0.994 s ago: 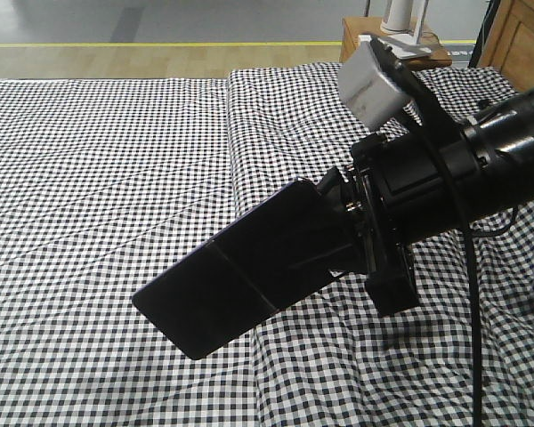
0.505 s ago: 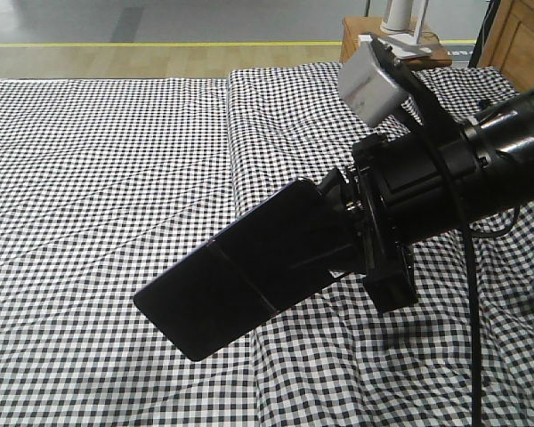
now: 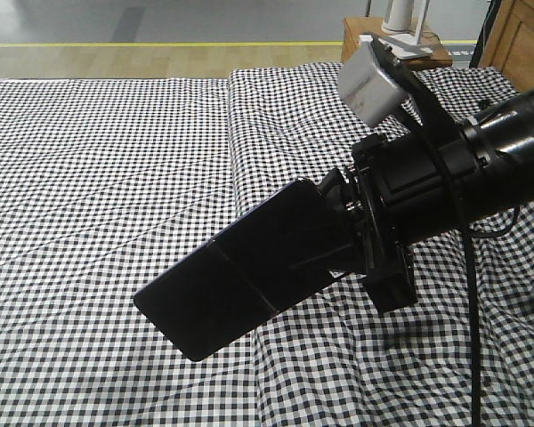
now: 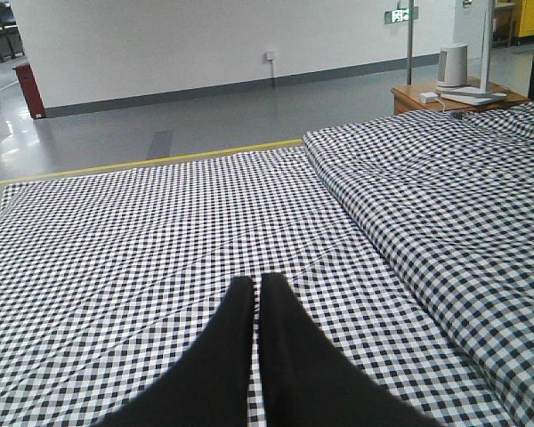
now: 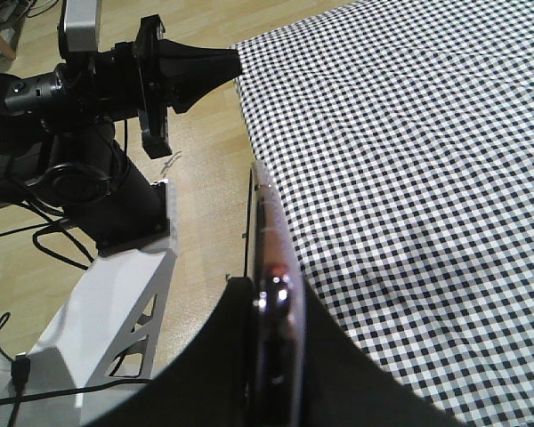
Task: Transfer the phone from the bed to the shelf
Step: 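Hold the phone raised in the right gripper while the base turns away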
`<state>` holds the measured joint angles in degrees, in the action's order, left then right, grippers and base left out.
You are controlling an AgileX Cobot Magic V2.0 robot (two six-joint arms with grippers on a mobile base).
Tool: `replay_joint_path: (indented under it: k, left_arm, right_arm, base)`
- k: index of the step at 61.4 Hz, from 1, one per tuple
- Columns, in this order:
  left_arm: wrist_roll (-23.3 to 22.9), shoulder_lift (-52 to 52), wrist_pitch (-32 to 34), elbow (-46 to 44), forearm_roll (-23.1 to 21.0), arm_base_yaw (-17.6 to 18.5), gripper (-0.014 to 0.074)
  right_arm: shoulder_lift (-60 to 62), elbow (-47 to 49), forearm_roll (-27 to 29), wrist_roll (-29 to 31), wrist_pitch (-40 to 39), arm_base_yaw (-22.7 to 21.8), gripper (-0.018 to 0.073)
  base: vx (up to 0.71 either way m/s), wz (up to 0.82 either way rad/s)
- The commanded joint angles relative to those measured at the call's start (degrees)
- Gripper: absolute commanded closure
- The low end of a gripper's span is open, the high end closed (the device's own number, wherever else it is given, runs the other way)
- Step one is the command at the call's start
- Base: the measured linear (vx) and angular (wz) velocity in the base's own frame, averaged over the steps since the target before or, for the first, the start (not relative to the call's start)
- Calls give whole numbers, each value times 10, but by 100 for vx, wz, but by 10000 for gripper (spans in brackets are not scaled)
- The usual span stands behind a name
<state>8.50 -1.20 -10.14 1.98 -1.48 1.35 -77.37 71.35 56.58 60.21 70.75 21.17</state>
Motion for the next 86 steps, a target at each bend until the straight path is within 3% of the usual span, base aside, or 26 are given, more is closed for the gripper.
replay_joint_path:
  k: [1, 32, 86]
  left_arm:
    - [-3, -3, 41, -13, -5, -1, 595]
    - [-3, -3, 41, -13, -5, -1, 595]
    - [-3, -3, 41, -13, -5, -1, 595]
  right_arm:
    - [19, 14, 41, 0, 29, 0, 562]
    - [19, 14, 41, 0, 28, 0, 562]
    - [19, 14, 42, 0, 28, 0, 562]
  base:
    - [0, 1]
    - [-3, 10]
    - [-8, 33]
